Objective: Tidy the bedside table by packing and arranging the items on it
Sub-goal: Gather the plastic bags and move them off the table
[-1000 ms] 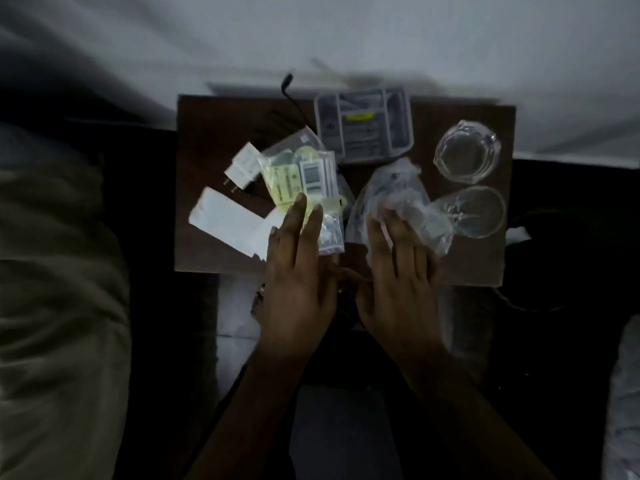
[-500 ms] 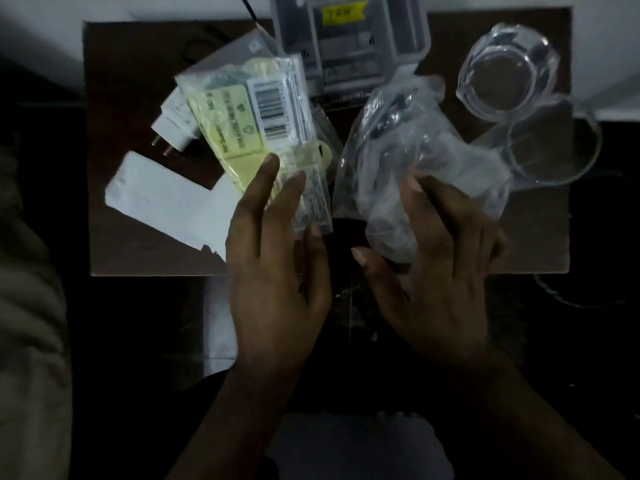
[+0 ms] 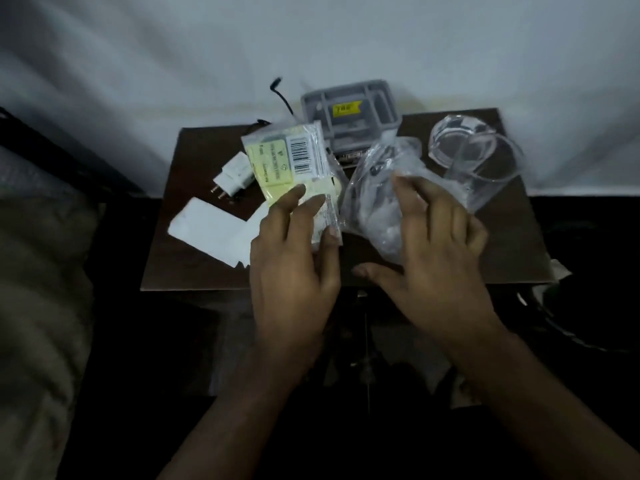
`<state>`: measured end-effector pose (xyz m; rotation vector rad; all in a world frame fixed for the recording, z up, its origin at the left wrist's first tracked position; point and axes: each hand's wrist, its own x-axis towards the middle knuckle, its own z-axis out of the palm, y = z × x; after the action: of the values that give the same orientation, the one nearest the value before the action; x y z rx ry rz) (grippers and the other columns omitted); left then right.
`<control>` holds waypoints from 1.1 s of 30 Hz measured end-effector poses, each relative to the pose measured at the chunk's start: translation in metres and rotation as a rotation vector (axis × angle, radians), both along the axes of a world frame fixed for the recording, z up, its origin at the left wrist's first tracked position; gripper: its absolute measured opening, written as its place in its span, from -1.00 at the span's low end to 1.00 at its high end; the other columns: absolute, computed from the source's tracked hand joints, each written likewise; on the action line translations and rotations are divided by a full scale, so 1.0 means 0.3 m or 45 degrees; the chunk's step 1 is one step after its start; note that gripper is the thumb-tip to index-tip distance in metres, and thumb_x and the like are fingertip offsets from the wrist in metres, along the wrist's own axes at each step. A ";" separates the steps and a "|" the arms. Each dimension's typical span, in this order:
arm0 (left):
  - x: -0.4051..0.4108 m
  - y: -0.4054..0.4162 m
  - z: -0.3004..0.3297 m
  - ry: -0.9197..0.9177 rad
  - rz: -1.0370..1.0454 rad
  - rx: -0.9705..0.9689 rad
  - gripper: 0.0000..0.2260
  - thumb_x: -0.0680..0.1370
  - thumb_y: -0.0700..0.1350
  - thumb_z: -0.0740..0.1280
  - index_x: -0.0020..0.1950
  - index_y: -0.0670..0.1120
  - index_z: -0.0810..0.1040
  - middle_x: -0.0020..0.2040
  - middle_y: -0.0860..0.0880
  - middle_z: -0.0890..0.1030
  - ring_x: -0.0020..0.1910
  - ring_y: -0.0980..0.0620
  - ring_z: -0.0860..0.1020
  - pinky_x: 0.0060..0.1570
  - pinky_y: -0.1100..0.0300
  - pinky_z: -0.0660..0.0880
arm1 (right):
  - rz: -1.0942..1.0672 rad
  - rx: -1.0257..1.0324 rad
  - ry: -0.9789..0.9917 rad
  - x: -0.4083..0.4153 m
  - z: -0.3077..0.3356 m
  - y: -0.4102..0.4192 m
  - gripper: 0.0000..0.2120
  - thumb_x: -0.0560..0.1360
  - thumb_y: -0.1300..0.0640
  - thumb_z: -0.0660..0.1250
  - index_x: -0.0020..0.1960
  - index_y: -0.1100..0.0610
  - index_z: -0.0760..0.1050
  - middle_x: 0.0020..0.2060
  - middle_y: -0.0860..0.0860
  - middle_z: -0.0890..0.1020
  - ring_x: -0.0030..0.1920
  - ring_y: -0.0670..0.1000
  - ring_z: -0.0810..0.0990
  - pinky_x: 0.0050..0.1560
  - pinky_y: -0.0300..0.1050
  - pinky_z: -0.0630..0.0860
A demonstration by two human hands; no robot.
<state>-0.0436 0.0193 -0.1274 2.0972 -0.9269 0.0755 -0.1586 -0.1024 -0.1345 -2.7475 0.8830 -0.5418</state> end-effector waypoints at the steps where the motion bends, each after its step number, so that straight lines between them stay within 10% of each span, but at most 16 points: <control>1: -0.012 0.012 0.011 -0.009 0.003 -0.015 -0.69 0.62 -0.09 0.30 0.37 -0.09 0.54 0.40 -0.07 0.49 0.38 -0.08 0.51 0.15 -0.17 0.56 | 0.006 -0.013 0.044 -0.011 0.011 0.001 0.00 0.34 -0.26 0.52 0.60 0.04 0.13 0.49 0.12 0.32 0.46 0.10 0.23 0.31 0.24 0.30; 10: -0.060 0.043 0.076 0.628 0.043 -0.204 -0.84 0.62 -0.13 0.38 0.19 -0.04 0.63 0.03 0.13 0.68 -0.10 0.21 0.64 -0.21 0.48 0.49 | -0.024 0.102 0.181 -0.025 0.054 -0.019 -0.43 0.51 0.07 0.46 0.47 0.06 0.36 0.32 0.15 0.44 0.30 0.19 0.48 0.27 0.15 0.45; 18: -0.044 -0.001 0.023 0.936 -0.084 0.099 -0.81 0.61 0.06 0.36 0.13 0.00 0.61 -0.01 0.03 0.69 0.00 0.02 0.68 -0.08 0.08 0.57 | 0.048 0.075 0.258 -0.039 0.045 -0.033 -0.81 0.54 0.11 0.38 0.14 0.07 0.54 -0.03 0.04 0.69 -0.04 0.11 0.62 -0.06 0.00 0.51; 25: -0.053 -0.016 0.132 1.396 -0.051 -0.300 -0.54 0.48 0.38 0.26 0.15 0.08 0.59 0.11 0.03 0.71 0.10 0.06 0.68 0.18 -0.02 0.59 | 0.191 -0.235 -0.213 -0.043 0.152 0.048 -0.85 0.50 0.18 0.37 0.07 0.08 0.55 -0.11 0.01 0.63 -0.06 0.13 0.55 -0.03 0.04 0.36; 33: 0.064 0.048 0.107 1.367 0.291 -1.028 -0.75 0.60 -0.18 0.39 0.27 -0.21 0.59 0.17 -0.22 0.70 0.10 -0.17 0.70 0.07 -0.04 0.65 | 0.508 0.007 -0.318 0.077 0.119 0.109 -0.59 0.55 0.24 0.30 0.34 -0.07 0.56 0.34 -0.12 0.57 0.43 0.01 0.44 0.31 0.04 0.28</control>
<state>-0.0244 0.0338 -0.0953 1.1704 0.0369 -0.4472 -0.1355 -0.0696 -0.0987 -2.6662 0.2685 -0.7719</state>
